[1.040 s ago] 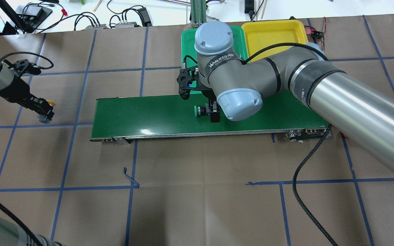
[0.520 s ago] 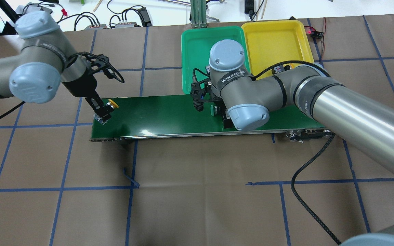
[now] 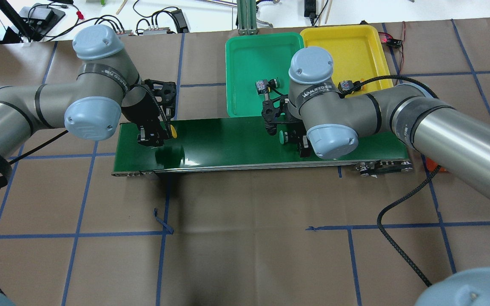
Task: Sort buttons by color to trays
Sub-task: 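Place the green button in the green tray with the right gripper while the left withdraws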
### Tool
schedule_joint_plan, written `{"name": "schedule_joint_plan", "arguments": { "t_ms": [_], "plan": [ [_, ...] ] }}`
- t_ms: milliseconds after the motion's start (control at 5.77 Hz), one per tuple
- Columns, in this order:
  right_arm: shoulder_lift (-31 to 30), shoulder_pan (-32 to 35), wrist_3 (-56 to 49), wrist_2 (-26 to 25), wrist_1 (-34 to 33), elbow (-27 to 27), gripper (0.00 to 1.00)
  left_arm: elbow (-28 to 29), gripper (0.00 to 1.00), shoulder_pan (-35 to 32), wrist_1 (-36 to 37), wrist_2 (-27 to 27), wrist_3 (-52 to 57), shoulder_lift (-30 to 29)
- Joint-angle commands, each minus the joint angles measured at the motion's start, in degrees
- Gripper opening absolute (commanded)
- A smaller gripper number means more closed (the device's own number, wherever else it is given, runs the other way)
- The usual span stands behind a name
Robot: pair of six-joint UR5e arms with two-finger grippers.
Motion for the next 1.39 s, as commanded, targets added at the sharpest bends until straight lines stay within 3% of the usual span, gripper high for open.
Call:
{"name": "schedule_joint_plan", "arguments": {
  "t_ms": [0,173,520,866,1040,1213],
  "plan": [
    [-2.27,-2.74,-2.14,0.06,-0.12,-0.92,0.13,-0.33,0.63,-4.54,1.07,0.65,-0.58,-0.88],
    [-2.99,-3.89,-4.07,0.07,0.14,-4.32,0.13,-0.33,0.96,-4.57,1.24,0.83,-1.81,-0.8],
    [2.41,-3.73,-5.92,0.33,-0.12,-15.37,0.14,1.41,0.98,-4.74,-0.32,0.92,-17.63,2.96],
    [17.59,-3.46,-5.67,0.68,-0.04,-33.71,0.17,2.3,0.97,-4.65,-9.62,1.01,-44.07,11.03],
    [22.7,-3.2,-5.58,0.94,-0.21,-39.28,0.17,2.39,0.97,-4.65,-11.57,1.01,-55.67,13.85],
    [24.58,-2.24,-2.1,4.08,0.05,-40.12,0.29,3.09,0.97,-4.65,-14.72,0.83,-65.97,16.14]
  ]
}}
